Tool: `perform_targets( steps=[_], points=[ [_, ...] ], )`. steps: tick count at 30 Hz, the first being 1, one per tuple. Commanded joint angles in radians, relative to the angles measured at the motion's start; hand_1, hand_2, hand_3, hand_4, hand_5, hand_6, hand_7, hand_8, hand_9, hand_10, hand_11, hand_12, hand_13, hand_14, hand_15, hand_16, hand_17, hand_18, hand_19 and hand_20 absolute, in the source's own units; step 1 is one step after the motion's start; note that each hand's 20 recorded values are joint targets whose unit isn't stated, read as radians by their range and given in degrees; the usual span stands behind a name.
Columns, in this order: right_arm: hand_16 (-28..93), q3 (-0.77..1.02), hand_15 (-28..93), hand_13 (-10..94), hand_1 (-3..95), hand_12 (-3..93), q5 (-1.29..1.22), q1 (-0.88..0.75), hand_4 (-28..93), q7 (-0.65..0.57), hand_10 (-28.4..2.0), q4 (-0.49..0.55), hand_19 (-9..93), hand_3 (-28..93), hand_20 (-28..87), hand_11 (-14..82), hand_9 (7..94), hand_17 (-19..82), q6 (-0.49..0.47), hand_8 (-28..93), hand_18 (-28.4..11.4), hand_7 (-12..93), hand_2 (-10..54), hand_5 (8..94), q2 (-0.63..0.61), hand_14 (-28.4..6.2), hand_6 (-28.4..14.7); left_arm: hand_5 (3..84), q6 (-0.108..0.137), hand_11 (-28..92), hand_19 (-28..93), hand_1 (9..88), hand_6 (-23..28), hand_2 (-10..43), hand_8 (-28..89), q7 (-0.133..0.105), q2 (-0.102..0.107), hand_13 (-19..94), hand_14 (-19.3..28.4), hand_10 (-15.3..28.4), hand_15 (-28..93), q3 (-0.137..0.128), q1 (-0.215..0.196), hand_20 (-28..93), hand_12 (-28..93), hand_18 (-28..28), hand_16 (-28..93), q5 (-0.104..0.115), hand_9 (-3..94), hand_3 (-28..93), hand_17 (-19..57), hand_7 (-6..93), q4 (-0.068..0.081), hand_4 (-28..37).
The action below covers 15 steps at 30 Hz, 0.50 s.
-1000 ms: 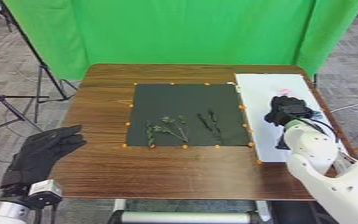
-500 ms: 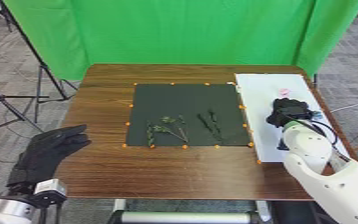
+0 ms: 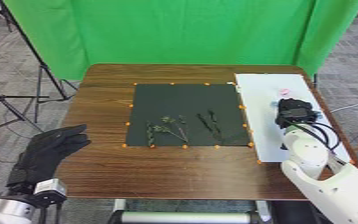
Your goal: Arrange flowers
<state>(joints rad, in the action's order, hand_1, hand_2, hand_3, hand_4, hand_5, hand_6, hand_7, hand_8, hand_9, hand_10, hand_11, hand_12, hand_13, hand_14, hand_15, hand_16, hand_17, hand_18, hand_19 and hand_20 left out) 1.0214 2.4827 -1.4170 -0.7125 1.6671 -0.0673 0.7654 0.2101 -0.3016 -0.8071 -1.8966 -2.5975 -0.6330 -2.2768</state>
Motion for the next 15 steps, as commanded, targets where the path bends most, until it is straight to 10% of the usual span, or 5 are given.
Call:
perform_targets(
  steps=[1,15],
  points=[
    [29,-0.015,63,76,57.8,37.3,0.064,0.016,-28,-0.001,-6.2,-0.02,82,77,-3,16.6,86.0,38,0.108,2,-17.1,34,-9.4,75.2,-0.028,-3.3,0.1,53.6,-0.004,43,59,30.5,16.1,4.6,-9,0.0,-0.004,30,27.0,22.7,64,0.001,-0.015,14,11,20.7,-13,0.008,44.5,79,-9.1,14.5,-0.003,-14.9],
    [30,-0.119,63,79,58.5,38.4,0.027,0.12,-28,0.074,-6.0,0.115,88,79,4,17.3,88.2,37,0.223,5,-17.3,32,-9.5,78.6,-0.032,-2.3,-0.9,53.7,0.005,43,59,30.5,16.1,4.7,-9,0.001,-0.005,30,27.1,22.7,64,-0.019,-0.039,14,11,20.7,-14,0.014,44.5,79,-9.1,14.4,-0.008,-14.9]
  ],
)
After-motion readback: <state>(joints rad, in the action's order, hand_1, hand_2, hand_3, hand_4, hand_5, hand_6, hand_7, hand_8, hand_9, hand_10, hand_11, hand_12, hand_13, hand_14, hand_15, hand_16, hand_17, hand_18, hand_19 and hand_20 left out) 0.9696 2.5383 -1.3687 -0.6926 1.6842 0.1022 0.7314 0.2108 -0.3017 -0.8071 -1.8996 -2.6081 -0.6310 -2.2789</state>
